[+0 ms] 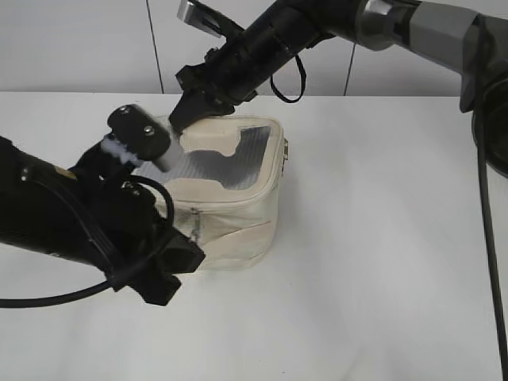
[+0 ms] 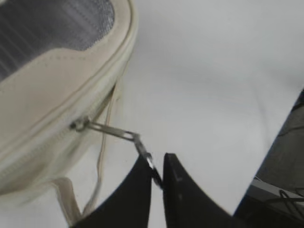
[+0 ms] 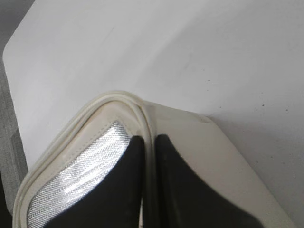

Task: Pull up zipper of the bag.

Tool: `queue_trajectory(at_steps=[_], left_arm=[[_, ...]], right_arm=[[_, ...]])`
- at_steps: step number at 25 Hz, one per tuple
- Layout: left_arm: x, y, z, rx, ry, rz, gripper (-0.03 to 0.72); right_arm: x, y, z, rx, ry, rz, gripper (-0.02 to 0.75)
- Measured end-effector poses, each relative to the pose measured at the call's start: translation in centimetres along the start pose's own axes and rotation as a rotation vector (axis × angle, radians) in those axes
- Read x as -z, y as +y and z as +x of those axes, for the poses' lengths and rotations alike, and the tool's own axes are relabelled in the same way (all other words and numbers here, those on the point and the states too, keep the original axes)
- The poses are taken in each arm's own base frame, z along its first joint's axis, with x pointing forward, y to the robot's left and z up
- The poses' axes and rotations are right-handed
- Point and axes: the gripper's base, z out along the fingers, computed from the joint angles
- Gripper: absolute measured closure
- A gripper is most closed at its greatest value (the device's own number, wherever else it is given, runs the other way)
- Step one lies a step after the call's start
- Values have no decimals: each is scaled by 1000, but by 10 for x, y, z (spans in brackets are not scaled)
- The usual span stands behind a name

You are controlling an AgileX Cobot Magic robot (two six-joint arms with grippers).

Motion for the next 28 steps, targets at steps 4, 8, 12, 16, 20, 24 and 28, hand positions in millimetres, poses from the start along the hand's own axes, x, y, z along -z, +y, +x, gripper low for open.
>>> queue_trajectory(at_steps=[4,8,12,16,20,24,28], left_arm=[[16,21,11,116,55,49,404],[45,43,16,169,18,-6,344],[70,64,8,192,-74,-121,345],[74,89,-23,148,-98,-116,346],[55,119,-66,75,-111,-26,335],[26,152,-108,-15,-136,83,267],[-3,173,-133,-72,-102,252,206]], right_arm=[[13,-5,-3,29,0,73,410],[47,-10,-9,4,-14,137,382],[87,-24,-9,-53,-7,177,412],[121,-38,8,-127,-59,229,439],[147,-33,64,-170,-192,276,446],[145,-21,138,-201,-301,337,430],[129,-15,181,-195,-298,288,289]])
